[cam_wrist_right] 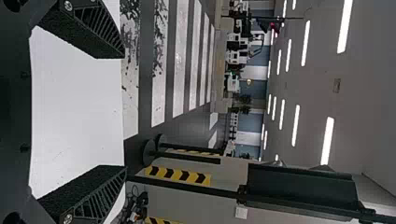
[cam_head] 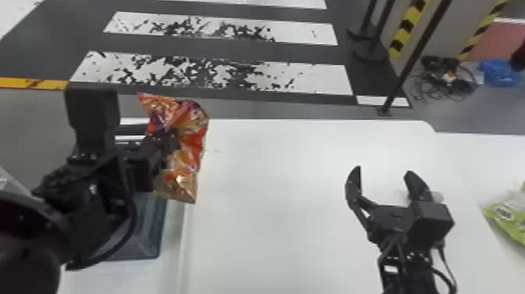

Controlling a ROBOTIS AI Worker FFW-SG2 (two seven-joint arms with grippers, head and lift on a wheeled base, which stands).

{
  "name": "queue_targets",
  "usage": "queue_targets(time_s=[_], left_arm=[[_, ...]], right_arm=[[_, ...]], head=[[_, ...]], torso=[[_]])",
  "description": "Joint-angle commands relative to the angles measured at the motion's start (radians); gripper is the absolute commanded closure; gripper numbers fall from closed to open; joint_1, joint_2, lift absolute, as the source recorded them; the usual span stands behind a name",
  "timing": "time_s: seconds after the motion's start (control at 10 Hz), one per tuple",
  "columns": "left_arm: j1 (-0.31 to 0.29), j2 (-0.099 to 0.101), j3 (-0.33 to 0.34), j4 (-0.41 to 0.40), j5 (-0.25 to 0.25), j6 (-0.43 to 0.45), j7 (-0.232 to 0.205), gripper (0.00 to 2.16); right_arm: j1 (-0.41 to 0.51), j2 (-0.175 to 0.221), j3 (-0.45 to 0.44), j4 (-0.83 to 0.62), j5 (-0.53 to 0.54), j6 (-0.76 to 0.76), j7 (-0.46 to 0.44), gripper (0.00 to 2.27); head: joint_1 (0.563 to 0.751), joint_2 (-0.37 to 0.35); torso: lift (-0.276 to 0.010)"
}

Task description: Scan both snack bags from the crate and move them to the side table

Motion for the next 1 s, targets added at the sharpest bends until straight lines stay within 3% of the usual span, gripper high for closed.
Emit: queue_targets(time_s=[0.0, 0.1, 0.4, 0.7, 0.9], left_arm=[[-0.001, 0.004, -0.057, 0.012, 0.009, -0.002, -0.036, 1.74], [-0.008, 0.005, -0.100, 0.039, 0.012, -0.002, -0.082, 1.74], [-0.063, 0.013, -0.238, 0.167, -0.059, -0.005, -0.176, 1.74], [-0.090, 0.028, -0.370, 0.312, -0.157, -0.017, -0.237, 1.74], [-0.109, 0.025, -0.479, 0.400, -0.215, -0.033, -0.256, 1.74]], right_arm=[[-0.003, -0.001, 0.003, 0.007, 0.008, -0.018, -0.018, 0.09], [-0.005, 0.002, 0.008, 0.010, 0.009, -0.021, -0.022, 0.09], [-0.002, 0.002, 0.008, 0.008, 0.015, -0.037, -0.039, 0.09], [-0.012, -0.001, 0.006, 0.021, 0.015, -0.080, -0.079, 0.09], [-0.022, -0.003, 0.002, 0.025, 0.009, -0.104, -0.081, 0.09]], head=[[0.695, -0.111], [0.695, -0.132], [0.695, -0.231], [0.695, -0.309], [0.695, -0.348]], torso=[[-0.029], [-0.029], [-0.029], [-0.029], [-0.029]])
